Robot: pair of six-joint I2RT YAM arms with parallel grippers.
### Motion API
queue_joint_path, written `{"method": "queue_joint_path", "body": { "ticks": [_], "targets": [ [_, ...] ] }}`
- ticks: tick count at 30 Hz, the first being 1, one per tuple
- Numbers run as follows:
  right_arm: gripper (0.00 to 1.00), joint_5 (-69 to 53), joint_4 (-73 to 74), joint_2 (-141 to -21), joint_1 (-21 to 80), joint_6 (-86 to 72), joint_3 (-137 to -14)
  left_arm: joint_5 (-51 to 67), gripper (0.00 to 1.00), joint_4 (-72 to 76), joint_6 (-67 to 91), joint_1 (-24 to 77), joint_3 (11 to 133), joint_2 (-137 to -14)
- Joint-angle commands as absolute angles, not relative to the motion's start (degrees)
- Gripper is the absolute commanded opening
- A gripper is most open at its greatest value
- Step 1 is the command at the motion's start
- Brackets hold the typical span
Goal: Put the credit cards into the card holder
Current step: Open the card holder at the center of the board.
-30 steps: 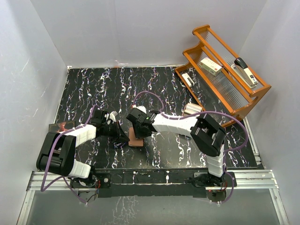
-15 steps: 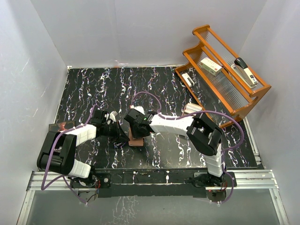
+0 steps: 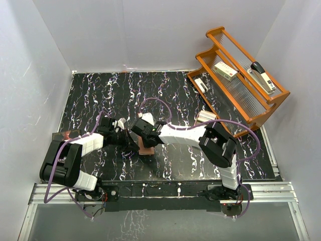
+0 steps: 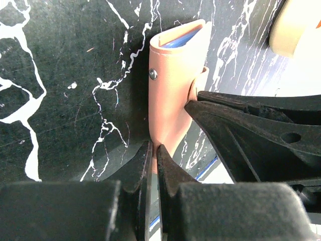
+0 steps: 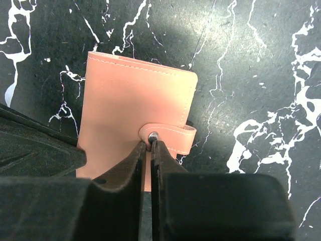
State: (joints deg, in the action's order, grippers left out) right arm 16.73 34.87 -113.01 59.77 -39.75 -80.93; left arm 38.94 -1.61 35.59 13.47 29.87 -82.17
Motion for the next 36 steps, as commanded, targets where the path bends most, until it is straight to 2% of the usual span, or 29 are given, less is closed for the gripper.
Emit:
{"method": "queue_joint_path", "body": {
  "ticks": [1, 14, 19, 23, 28, 36],
  "targets": [
    [0.0, 25.6, 36.0, -112.3, 58.4, -37.3, -80.9, 40.3, 0.0, -4.7, 35.0, 13.4, 29.6, -82.1],
    [0.0, 25.3, 34.3, -107.1, 58.4, -36.8, -78.5, 40.8, 0.02, -4.8, 35.6, 13.5, 30.1, -81.9],
    [0.0, 20.8, 32.4, -101.2, 58.4, -36.6, -75.6, 38.9, 0.4, -7.1, 35.6, 13.5, 31.7, -80.8],
    [0.0, 13.6, 28.2, -95.9, 58.4, -37.6, -72.4, 36.3, 0.62, -10.4, 34.7, 13.5, 34.4, -78.8],
    [0.0, 6.9, 22.8, -92.6, 58.4, -41.8, -69.3, 33.6, 0.72, -13.6, 34.2, 13.5, 37.8, -75.3],
    [0.0, 5.5, 15.5, -90.4, 58.3, -44.4, -66.9, 36.1, 0.75, -14.6, 31.8, 13.5, 39.3, -75.1]
  ]
}}
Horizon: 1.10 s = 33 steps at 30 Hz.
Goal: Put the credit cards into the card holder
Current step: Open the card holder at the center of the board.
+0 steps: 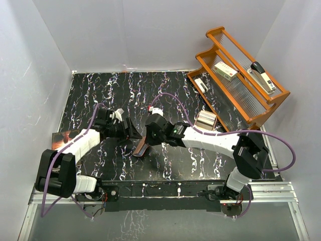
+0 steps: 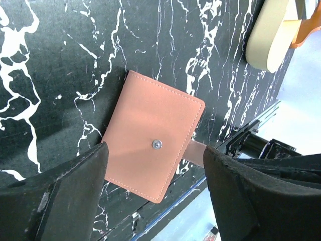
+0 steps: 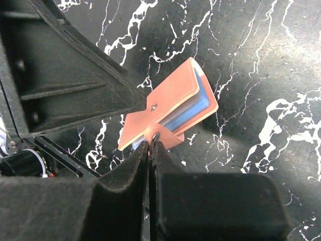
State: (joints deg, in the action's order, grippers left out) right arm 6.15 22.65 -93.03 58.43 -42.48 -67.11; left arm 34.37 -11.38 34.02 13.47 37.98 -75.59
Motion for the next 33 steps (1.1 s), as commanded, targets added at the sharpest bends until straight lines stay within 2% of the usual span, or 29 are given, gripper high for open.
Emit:
{"method": "queue_joint_path", "body": {
  "ticks": [1, 9, 16, 20, 25, 27, 33],
  "targets": [
    [0.0, 5.7, 15.5, -90.6, 58.4, -44.2, -66.9, 36.5, 0.75, -15.0, 31.2, 13.5, 39.4, -75.5],
    [0.0, 7.4, 15.9, -90.9, 58.3, -43.1, -68.3, 38.6, 0.74, -17.7, 26.7, 13.4, 41.0, -77.2],
    [0.0, 10.6, 18.6, -91.2, 58.2, -42.5, -68.8, 34.4, 0.68, -20.0, 25.0, 13.5, 41.9, -79.8],
    [0.0, 11.0, 18.9, -89.8, 58.2, -42.4, -67.7, 32.7, 0.55, -21.2, 23.6, 13.5, 42.0, -81.6],
    [0.0, 11.8, 18.6, -88.4, 57.9, -42.1, -67.0, 31.8, 0.3, -21.3, 23.9, 13.4, 42.5, -82.1],
    [0.0, 12.7, 19.2, -88.6, 57.7, -41.9, -67.0, 31.1, 0.28, -21.5, 24.2, 13.4, 42.8, -82.1],
    [0.0, 15.0, 21.5, -87.4, 57.7, -41.8, -66.0, 30.8, 0.3, -23.0, 24.3, 13.5, 44.1, -81.7]
  ]
}}
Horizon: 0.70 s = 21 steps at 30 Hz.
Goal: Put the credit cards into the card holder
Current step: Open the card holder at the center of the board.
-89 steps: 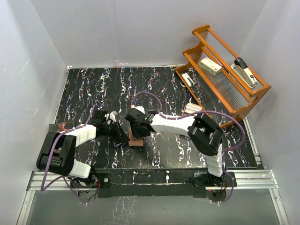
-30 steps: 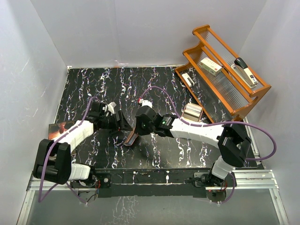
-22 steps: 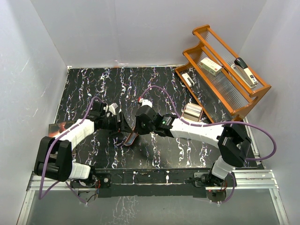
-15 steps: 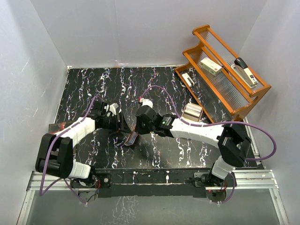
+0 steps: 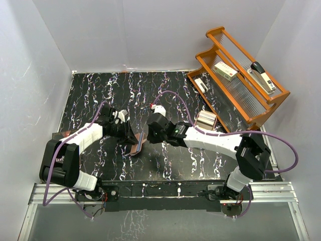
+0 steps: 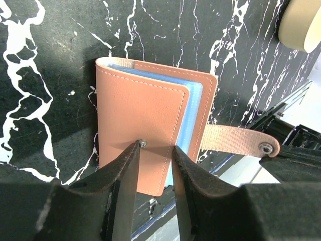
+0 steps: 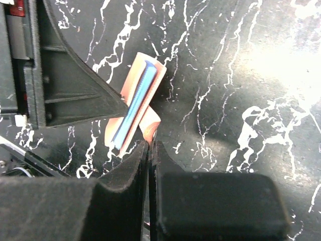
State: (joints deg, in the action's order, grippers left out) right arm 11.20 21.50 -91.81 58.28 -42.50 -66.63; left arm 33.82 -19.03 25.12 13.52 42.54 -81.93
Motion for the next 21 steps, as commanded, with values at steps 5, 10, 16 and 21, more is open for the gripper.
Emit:
{"method": "queue_joint_path", "body": {
  "ticks": [5, 10, 16, 21],
  "targets": [
    [0.0, 13.4, 19.3, -84.5, 57.4, -41.2, -65.3, 32.5, 0.37, -22.4, 26.3, 13.5, 44.5, -80.1],
    [0.0, 11.5, 18.0, -85.6, 57.1, -41.1, -66.3, 40.1, 0.53, -16.7, 31.9, 13.5, 43.3, -79.3],
    [0.0, 12.7, 18.9, -86.1, 56.8, -40.9, -66.4, 37.4, 0.65, -17.5, 29.9, 13.5, 43.5, -80.3],
    [0.0, 17.1, 23.0, -84.0, 56.2, -40.6, -62.9, 35.2, 0.65, -19.5, 28.0, 13.5, 44.1, -82.0]
  ]
}}
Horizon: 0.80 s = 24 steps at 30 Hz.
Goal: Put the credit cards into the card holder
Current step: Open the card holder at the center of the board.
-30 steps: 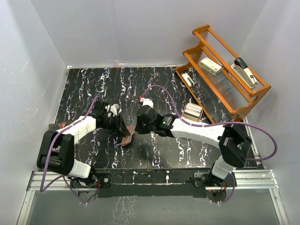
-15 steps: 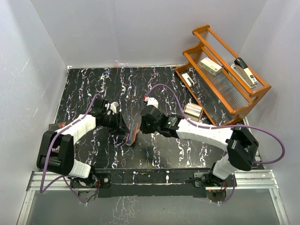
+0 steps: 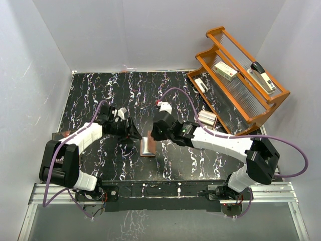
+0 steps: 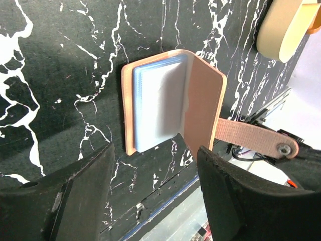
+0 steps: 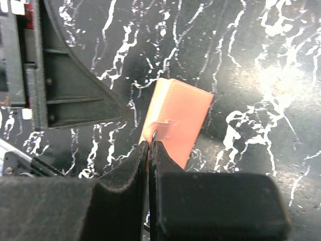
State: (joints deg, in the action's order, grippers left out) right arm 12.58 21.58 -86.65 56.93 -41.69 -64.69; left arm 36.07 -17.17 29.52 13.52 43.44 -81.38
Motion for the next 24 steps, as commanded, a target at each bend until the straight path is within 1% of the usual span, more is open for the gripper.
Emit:
{"method": "queue_joint_path", "body": {
  "ticks": [1, 10, 24],
  "targets": [
    [0.0, 17.6, 23.5, -83.4, 56.0, -40.5, -61.8, 35.2, 0.65, -19.2, 28.0, 13.5, 43.8, -82.1],
    [0.0, 22.0, 25.5, -79.7, 54.6, -40.4, -53.3, 39.6, 0.62, -11.5, 32.5, 13.6, 39.7, -84.4],
    [0.0, 22.1, 23.9, -78.8, 53.7, -40.3, -49.7, 43.9, 0.62, -2.7, 34.6, 13.8, 37.3, -89.4]
  ]
}}
